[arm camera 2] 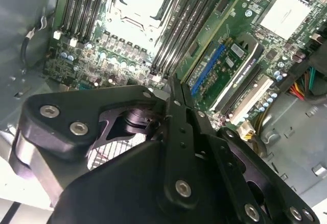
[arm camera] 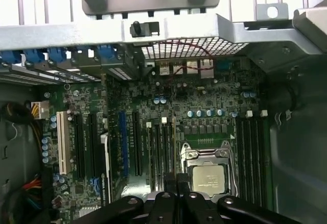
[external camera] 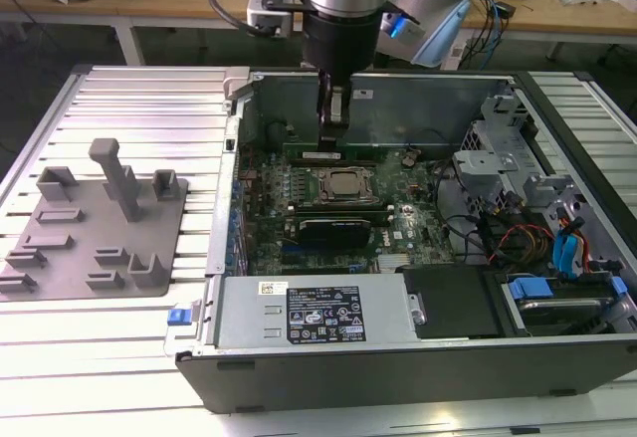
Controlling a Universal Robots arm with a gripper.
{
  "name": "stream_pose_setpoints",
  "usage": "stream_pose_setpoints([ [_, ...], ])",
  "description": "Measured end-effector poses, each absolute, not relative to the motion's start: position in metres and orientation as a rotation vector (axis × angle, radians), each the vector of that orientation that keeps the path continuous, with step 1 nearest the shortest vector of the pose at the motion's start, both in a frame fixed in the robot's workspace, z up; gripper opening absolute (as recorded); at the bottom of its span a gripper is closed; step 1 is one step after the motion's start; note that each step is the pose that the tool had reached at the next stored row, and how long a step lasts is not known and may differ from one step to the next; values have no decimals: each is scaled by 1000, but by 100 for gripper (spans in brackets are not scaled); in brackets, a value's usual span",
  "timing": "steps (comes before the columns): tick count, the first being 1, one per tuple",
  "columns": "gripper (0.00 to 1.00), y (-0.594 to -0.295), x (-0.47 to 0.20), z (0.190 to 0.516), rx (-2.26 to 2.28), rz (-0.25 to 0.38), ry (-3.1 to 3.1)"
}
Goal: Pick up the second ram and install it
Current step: 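Pick up the second ram and move it above second insertion slot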
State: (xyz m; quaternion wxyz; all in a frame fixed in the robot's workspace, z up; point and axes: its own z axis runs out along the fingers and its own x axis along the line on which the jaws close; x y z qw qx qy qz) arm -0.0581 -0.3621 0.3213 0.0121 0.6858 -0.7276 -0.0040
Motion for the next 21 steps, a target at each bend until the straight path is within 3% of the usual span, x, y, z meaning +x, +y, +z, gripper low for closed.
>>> stream_pose_setpoints([
  [21, 9, -367, -49, 284, 2137, -14, -2268],
])
